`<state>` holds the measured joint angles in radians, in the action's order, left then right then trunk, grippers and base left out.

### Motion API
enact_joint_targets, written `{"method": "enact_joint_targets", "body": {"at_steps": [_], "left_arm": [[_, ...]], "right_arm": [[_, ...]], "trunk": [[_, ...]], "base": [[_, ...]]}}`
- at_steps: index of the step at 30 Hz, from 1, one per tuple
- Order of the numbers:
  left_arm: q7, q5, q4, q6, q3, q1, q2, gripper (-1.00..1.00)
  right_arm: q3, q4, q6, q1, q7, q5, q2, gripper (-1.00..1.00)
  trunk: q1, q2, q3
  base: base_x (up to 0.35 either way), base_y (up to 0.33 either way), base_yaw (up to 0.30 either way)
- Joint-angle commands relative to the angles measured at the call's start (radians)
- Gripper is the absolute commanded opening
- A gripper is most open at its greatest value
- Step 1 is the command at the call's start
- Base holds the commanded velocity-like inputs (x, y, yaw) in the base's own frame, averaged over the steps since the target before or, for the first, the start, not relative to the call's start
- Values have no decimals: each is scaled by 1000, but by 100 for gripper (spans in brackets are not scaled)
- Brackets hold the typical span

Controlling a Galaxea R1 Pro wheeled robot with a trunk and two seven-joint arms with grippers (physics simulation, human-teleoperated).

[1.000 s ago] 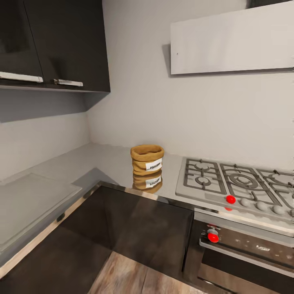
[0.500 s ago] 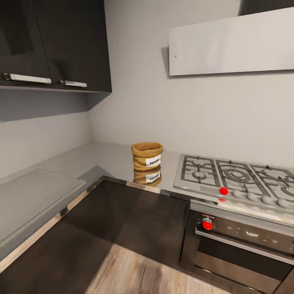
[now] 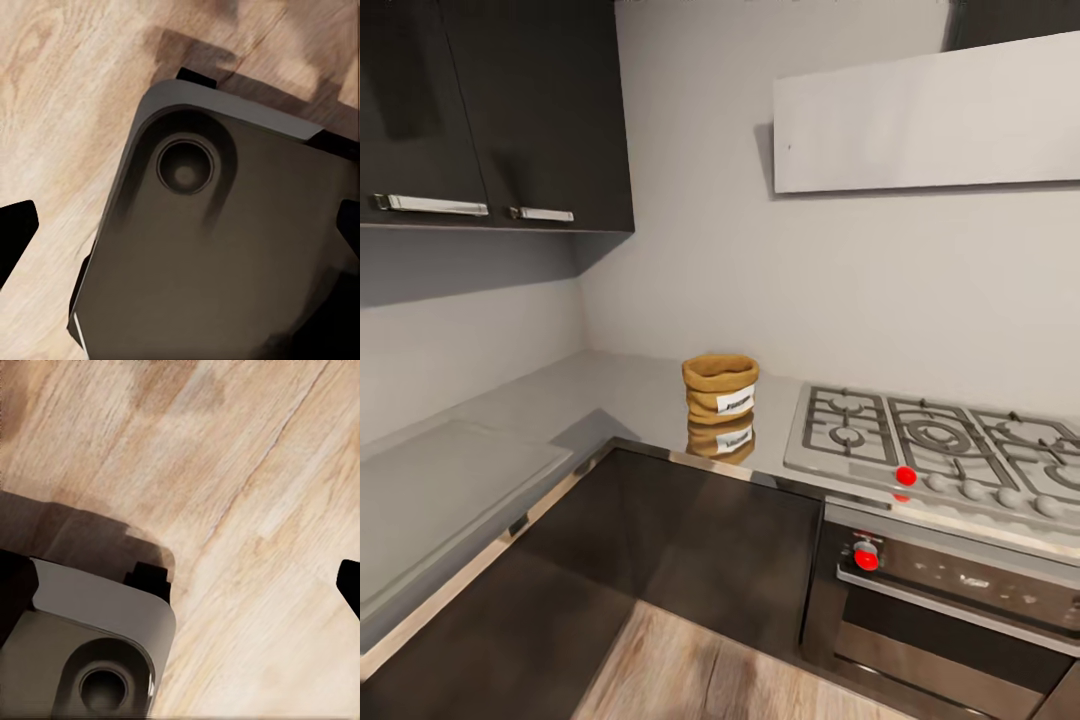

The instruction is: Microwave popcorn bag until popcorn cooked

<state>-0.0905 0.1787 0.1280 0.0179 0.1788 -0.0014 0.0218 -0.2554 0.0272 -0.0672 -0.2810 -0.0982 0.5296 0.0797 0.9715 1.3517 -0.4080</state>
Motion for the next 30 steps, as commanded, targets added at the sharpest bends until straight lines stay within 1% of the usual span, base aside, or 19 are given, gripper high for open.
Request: {"method": "enact_joint_targets", "body": {"at_steps": [1,10,15,25,30], "left_arm": [[-2,10,1,2,-1,0,0,100],[0,8,-9,2,-2,0,1,100],[-2,8,-10,2,-3,0,1,100],[-2,8,-10,2,-2,0,1,100],[-2,8,-8,2,-1,0,1,100]], "right_arm": [[-8,3,-5,-1,-2,7,1,100],[-8,3,0,-1,-3,8,0,100],[-8,3,-1,-1,-3,10,0,100],[-8,3,-2,-1,-3,10,0,100],[-8,3,-2,-1,-3,10,0,100]], "trunk": [[-4,-7,2],[-38,-70,30],[-58,-105,41],[-96,-175,56],[-96,-175,48]], "base": [[0,0,0],[0,0,0],[0,0,0],[0,0,0],[0,0,0]]}}
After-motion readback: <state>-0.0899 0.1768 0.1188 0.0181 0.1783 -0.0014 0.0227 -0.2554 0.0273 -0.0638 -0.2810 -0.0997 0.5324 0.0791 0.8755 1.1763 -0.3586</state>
